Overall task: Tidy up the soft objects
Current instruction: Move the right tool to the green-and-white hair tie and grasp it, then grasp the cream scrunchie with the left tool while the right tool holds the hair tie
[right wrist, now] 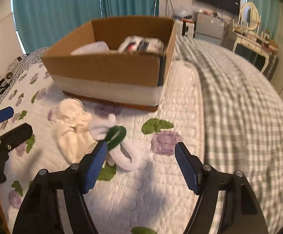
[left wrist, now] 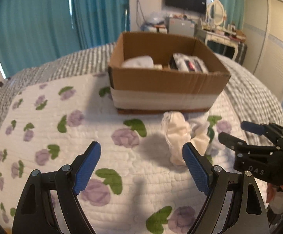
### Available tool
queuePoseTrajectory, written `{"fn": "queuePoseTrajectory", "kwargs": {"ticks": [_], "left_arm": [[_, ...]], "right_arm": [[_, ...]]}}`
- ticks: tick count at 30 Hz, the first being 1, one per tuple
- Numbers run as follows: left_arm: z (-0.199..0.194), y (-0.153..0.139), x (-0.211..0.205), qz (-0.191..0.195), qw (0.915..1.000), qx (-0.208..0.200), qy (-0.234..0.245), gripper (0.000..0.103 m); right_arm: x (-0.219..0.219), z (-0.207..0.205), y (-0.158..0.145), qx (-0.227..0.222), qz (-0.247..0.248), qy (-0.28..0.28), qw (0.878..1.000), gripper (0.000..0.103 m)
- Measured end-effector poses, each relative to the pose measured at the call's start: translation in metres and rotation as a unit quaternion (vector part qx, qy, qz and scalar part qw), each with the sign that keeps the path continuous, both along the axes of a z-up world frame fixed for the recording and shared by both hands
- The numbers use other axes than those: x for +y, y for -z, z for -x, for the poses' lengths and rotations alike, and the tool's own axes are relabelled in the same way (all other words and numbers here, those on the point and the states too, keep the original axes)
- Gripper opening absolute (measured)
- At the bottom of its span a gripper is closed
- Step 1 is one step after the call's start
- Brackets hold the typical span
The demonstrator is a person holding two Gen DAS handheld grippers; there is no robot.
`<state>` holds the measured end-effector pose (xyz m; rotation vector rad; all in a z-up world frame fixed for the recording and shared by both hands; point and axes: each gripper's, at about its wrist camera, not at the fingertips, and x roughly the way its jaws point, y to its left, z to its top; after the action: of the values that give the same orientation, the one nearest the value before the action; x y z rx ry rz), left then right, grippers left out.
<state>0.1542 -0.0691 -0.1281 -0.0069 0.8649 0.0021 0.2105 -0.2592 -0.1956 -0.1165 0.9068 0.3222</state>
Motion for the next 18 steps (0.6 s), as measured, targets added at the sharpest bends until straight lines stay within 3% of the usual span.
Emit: {"fn": "queuePoseTrajectory", "kwargs": {"ticks": [6,11,12,15,18], "left_arm": [[-0.015,0.012,-0.004,-0.004,0.9999,0.009,0.011,0.087],[-0.017,0.015,-0.007,-0.017,0.9998,0.009,0.011,0.087],[-0.016,0.014,-0.007,-0.018,0.9997,0.008,0.011,0.087],[-0.015,0.01,-0.008,-0.014,0.9998,0.004,0.011,0.087],[-0.015,0.007,-0.014,0.002,0.9996,0.008,0.025,0.087]], "right_arm": [[0.016,-0.017,0.025,0.028,-0.007,-0.029,0.999,0.068],[0.026,-0.022,0.039,0.049,-0.011,-0.046,0.998,0.046],[0.026,-0.022,0.038,0.046,-0.016,-0.048,0.998,0.036],[0.014,-0.023,0.03,0.046,-0.048,-0.045,0.997,0.031],[-0.001,-0.023,0.016,0.023,-0.03,-0.036,0.999,0.031]]}}
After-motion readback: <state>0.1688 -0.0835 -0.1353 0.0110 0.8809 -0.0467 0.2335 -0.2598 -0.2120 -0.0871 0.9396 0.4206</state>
